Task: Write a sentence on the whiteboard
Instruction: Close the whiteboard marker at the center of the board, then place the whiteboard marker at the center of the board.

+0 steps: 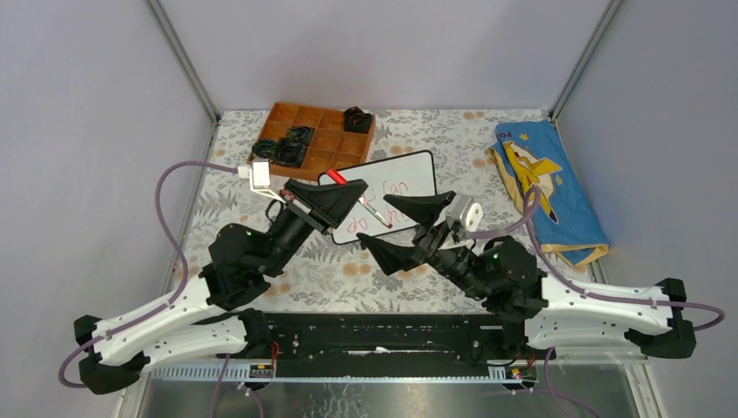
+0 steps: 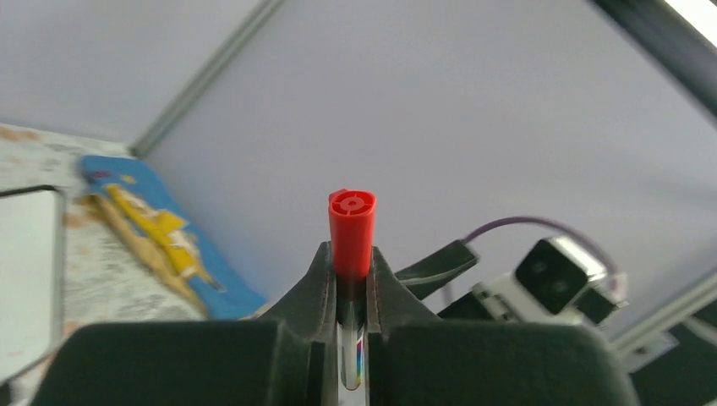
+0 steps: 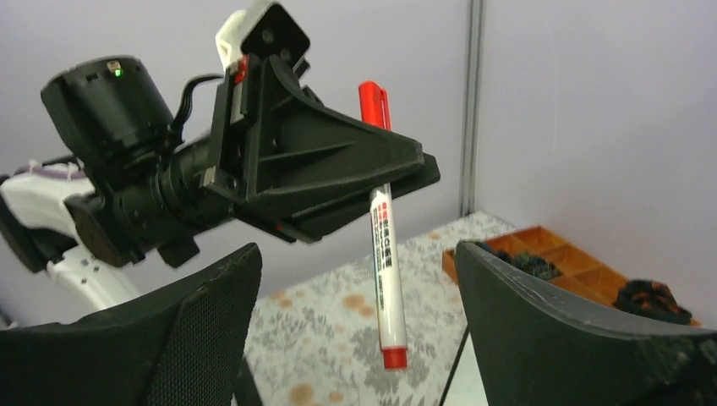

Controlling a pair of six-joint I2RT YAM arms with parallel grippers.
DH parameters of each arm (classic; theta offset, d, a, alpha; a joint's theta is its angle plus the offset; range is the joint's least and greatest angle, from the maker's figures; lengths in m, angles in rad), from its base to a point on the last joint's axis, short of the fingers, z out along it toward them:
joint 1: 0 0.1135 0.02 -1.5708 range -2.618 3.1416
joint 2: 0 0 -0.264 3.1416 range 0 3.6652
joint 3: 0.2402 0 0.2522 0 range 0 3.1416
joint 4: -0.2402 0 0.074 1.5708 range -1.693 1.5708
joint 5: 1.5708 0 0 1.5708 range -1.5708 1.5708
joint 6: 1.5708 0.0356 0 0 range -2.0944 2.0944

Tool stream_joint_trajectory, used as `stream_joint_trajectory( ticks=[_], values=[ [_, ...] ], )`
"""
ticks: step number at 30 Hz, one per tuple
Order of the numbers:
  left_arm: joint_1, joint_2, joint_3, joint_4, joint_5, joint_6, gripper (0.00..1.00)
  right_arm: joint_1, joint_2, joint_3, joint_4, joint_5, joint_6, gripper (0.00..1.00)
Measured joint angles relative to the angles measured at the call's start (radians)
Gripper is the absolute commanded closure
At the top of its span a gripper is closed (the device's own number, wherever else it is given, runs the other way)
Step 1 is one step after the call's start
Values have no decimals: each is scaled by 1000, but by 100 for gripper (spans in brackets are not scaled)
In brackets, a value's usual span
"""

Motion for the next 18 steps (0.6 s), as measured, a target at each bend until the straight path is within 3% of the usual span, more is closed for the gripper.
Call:
stream_joint_trajectory(
  ticks=[3,9,14,18],
  values=[
    [0,-29,37,-117,-14,77,100,0,-46,79,-243,-13,48,10],
    [0,-45,169,-360,64,262,100,0,-60,272,-653,-69,110,23],
    [0,-43,218,-527,204,367,100,0,-42,296,-851,-132,148,24],
    [0,-11,227,-602,311,407,100,0,8,290,-906,-179,185,26]
  ],
)
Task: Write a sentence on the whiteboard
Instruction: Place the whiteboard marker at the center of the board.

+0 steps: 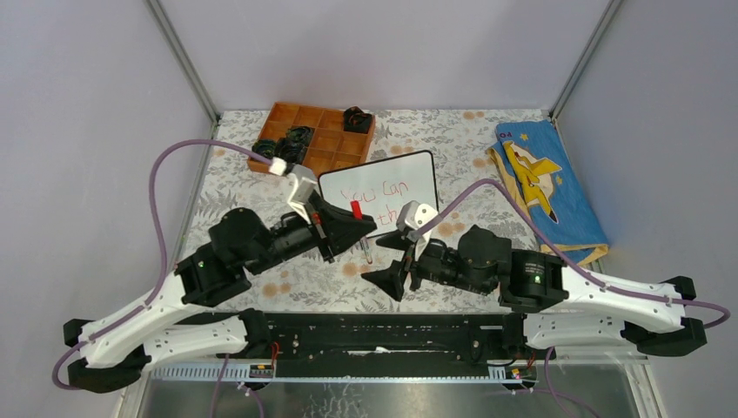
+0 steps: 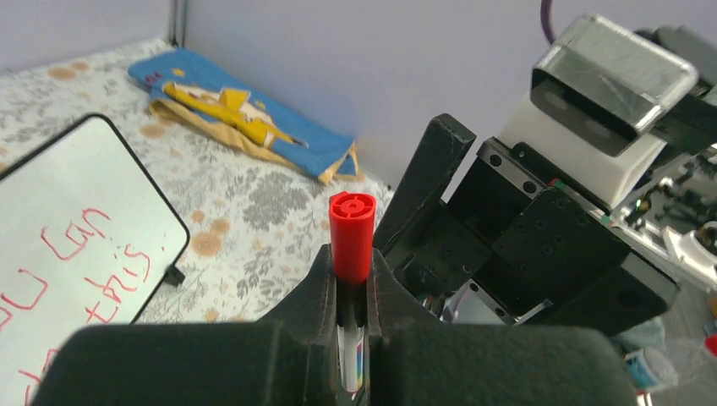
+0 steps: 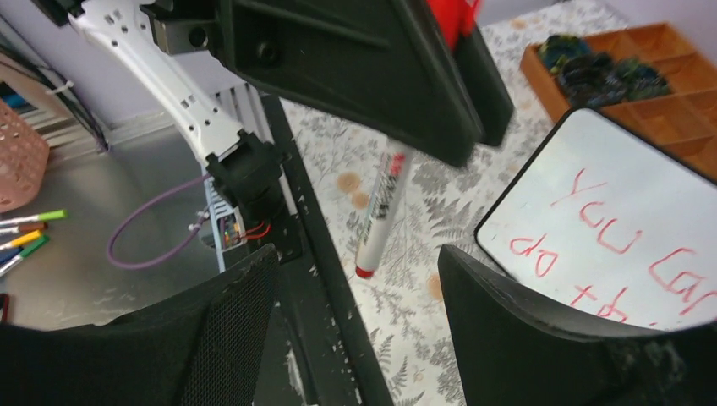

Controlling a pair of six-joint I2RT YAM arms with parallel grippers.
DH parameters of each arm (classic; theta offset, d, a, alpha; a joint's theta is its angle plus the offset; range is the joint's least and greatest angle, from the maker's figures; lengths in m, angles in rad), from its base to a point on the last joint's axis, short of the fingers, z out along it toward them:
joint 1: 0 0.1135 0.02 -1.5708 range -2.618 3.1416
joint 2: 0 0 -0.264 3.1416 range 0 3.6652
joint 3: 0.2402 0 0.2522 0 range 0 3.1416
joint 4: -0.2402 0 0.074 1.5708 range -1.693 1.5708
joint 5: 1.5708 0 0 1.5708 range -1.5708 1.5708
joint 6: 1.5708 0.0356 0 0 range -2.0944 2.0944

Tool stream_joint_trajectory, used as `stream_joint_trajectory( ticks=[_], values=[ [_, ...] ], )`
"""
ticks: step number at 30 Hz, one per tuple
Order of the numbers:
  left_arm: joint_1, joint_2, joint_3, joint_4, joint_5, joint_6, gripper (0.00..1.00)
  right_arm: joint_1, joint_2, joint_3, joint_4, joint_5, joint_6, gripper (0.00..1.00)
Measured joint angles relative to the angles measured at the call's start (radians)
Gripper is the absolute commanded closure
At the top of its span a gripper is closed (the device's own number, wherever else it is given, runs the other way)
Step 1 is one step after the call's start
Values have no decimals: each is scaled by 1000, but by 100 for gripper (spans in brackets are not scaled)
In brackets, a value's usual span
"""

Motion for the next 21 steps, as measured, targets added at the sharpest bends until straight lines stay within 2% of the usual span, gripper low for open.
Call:
stream_joint_trajectory(
  ticks=[12,18,19,21],
  values=[
    [0,18,-8,-47,120,21,100,0,13,-102,132,34,96,46],
    [0,7,-27,-47,136,20,100,0,14,-116,204,50,120,66],
    [0,6,-31,-47,136,20,97,0,17,-118,215,50,125,69],
    [0,1,-36,-47,135,20,70,0,27,-119,233,48,134,75]
  ],
)
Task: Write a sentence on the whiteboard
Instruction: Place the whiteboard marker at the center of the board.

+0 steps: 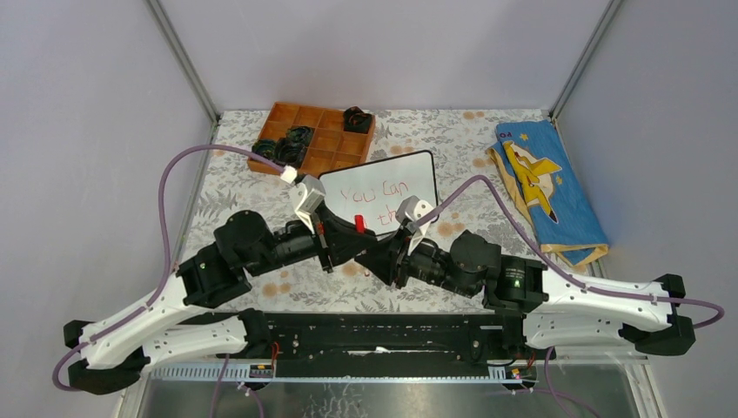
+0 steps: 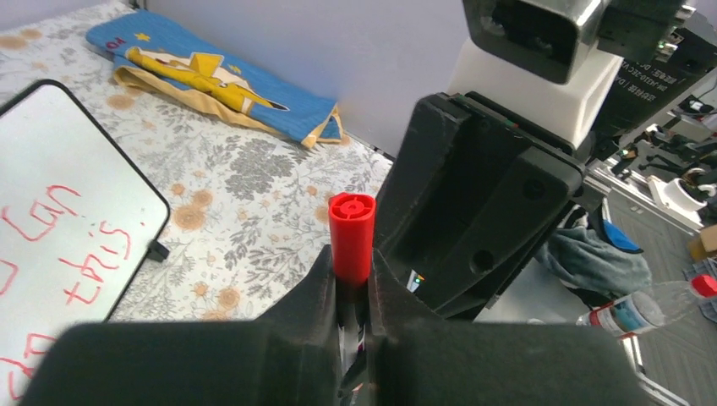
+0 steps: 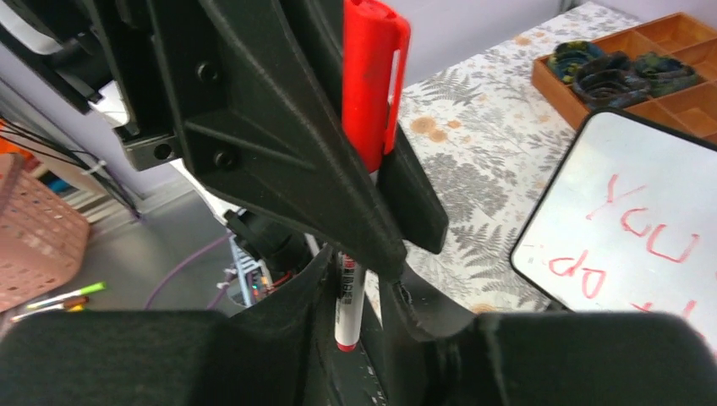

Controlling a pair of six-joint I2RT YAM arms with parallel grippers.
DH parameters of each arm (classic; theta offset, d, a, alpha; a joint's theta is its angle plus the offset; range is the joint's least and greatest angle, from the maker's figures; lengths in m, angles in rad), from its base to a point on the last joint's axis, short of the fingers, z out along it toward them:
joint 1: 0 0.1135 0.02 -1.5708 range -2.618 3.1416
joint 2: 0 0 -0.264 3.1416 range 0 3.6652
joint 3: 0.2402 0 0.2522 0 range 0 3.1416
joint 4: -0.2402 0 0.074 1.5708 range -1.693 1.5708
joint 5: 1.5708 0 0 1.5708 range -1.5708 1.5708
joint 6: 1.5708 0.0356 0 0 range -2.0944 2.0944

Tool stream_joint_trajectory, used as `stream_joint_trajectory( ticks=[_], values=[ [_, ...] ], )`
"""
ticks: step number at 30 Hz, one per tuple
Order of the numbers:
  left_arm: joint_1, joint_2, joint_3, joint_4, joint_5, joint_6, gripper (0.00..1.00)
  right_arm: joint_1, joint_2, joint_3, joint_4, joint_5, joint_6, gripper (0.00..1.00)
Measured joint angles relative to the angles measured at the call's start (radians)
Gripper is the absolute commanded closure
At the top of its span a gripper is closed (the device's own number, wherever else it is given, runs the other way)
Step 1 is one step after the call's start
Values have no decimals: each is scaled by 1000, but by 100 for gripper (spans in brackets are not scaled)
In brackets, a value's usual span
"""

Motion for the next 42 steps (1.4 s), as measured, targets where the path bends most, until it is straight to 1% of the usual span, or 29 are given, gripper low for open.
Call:
stream_joint_trajectory(
  ticks=[1,2,3,4,6,7,9,10,15,19,21,24,27,33,36,38,42],
  values=[
    [0,-4,-2,-1,-4,1,56,0,6,0,6,1,5,78],
    [0,-9,-2,-3,-13,2,45,0,11,-1,16,-5,10,81],
    [1,-14,-2,-4,-23,-1,35,0,16,-2,24,-5,13,84],
    [1,-21,-2,-5,-36,-2,28,0,21,-2,31,-5,16,87],
    [1,-38,-2,-13,-84,-1,21,0,31,-2,36,-4,22,91],
    [1,-53,-2,-28,-125,-6,17,0,36,-3,37,-3,28,93],
    [1,-84,-2,-62,-214,-6,5,0,47,-3,40,-2,34,98],
    [1,-102,-2,-78,-261,-8,2,0,55,-3,44,0,38,100],
    [0,-237,-1,-158,-581,-33,1,-3,138,-2,77,24,72,100],
    [0,-380,-2,-169,-825,-32,1,-53,274,29,77,2,140,100],
    [0,-441,-5,-165,-913,-19,1,-108,362,77,69,-40,195,100],
    [0,-500,-9,-167,-1011,-5,1,-174,528,204,55,-86,261,100],
    [0,-520,-11,-181,-1054,-5,1,-187,691,364,34,-121,315,100],
    [0,-526,-12,-212,-1075,-26,1,-174,934,637,-71,-134,407,100],
    [0,-526,-12,-223,-1075,-35,1,-163,1046,772,-151,-117,444,100],
    [0,-526,-13,-228,-1075,-44,1,-156,1098,830,-193,-103,470,100],
    [0,-523,-15,-233,-1076,-64,1,-149,1228,1011,-342,-40,533,100]
  ],
)
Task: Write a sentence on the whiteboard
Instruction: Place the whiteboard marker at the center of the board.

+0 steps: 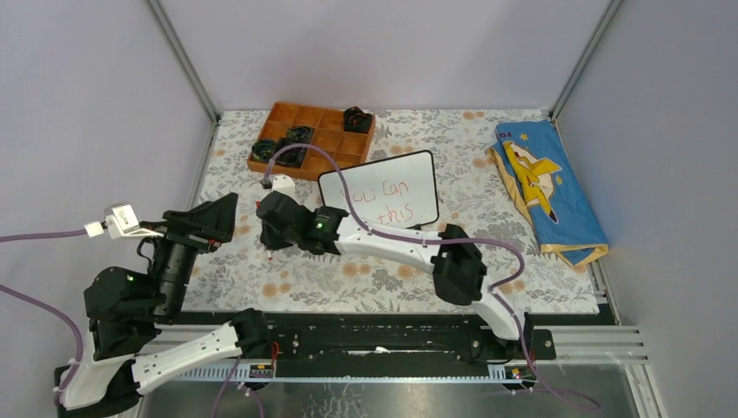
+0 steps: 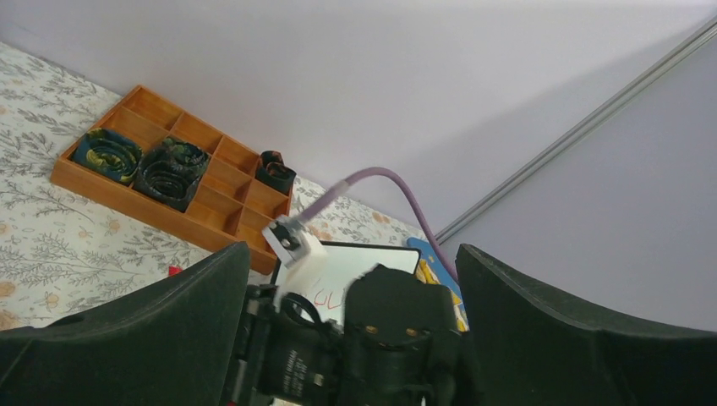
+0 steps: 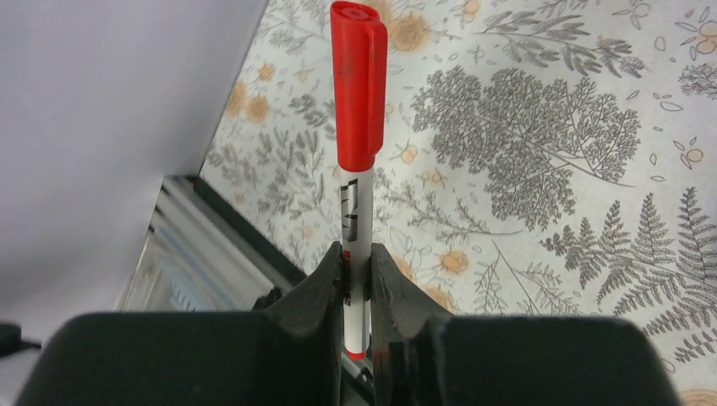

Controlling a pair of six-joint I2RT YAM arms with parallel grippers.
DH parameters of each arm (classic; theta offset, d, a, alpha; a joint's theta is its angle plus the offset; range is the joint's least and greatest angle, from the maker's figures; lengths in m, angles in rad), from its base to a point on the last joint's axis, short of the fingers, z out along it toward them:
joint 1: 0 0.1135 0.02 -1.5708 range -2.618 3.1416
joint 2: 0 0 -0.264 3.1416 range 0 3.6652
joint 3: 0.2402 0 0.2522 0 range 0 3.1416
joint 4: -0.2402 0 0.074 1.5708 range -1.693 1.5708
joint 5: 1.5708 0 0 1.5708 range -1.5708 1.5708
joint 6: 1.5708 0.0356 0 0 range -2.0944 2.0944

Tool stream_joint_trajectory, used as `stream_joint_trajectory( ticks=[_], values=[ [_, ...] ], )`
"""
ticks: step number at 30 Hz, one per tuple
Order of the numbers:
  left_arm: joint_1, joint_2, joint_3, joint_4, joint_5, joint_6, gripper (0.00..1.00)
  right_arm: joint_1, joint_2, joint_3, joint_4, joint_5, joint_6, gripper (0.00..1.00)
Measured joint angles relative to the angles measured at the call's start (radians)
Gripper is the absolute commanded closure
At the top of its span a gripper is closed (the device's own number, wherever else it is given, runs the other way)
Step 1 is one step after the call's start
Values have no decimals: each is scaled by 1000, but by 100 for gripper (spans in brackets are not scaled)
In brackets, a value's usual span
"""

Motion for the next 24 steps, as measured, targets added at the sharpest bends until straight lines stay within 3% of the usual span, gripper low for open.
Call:
stream_joint_trajectory(
  ticks=[4,7,24],
  values=[
    [0,3,-16,-4,-8,-31,1,0,137,223,-146,80,61,100],
    [0,4,-33,-9,-8,-56,1,0,193,296,-207,128,94,100],
    [0,24,-69,-65,-8,-138,1,-41,322,292,-270,169,148,100]
  ],
)
